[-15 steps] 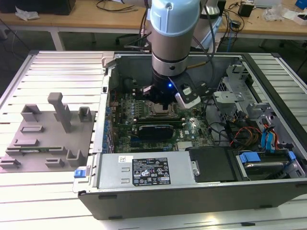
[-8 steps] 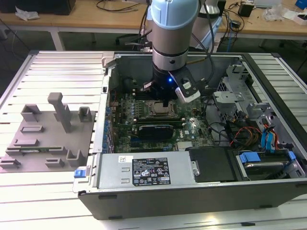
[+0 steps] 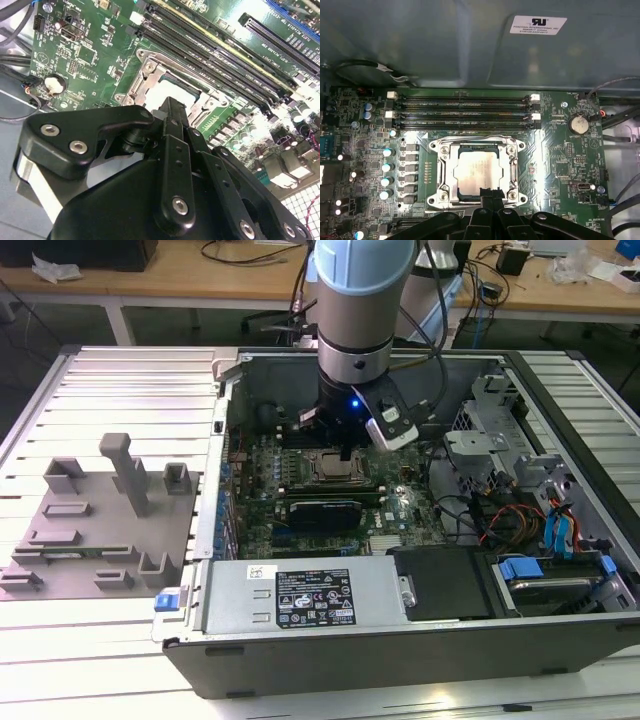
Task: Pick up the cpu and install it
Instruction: 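Install the second cpu locking lever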
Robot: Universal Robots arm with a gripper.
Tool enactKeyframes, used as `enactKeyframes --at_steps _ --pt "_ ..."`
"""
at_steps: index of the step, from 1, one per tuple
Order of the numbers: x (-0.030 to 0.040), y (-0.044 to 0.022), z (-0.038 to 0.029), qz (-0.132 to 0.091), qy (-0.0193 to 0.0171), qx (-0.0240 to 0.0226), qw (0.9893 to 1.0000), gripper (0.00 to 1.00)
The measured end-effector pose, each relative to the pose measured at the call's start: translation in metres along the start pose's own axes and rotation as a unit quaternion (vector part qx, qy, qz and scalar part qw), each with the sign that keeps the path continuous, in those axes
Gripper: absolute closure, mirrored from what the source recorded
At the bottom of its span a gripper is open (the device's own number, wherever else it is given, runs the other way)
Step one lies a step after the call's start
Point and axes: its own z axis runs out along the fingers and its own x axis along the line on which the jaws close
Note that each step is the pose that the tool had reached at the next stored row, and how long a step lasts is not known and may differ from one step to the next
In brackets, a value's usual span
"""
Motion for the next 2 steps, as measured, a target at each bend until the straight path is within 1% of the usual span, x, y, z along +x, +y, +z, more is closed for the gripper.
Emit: enactKeyframes --at_steps 2 --pt "0.0000 0.0000 0.0000 0.000 0.0000 0.0000 1.0000 0.89"
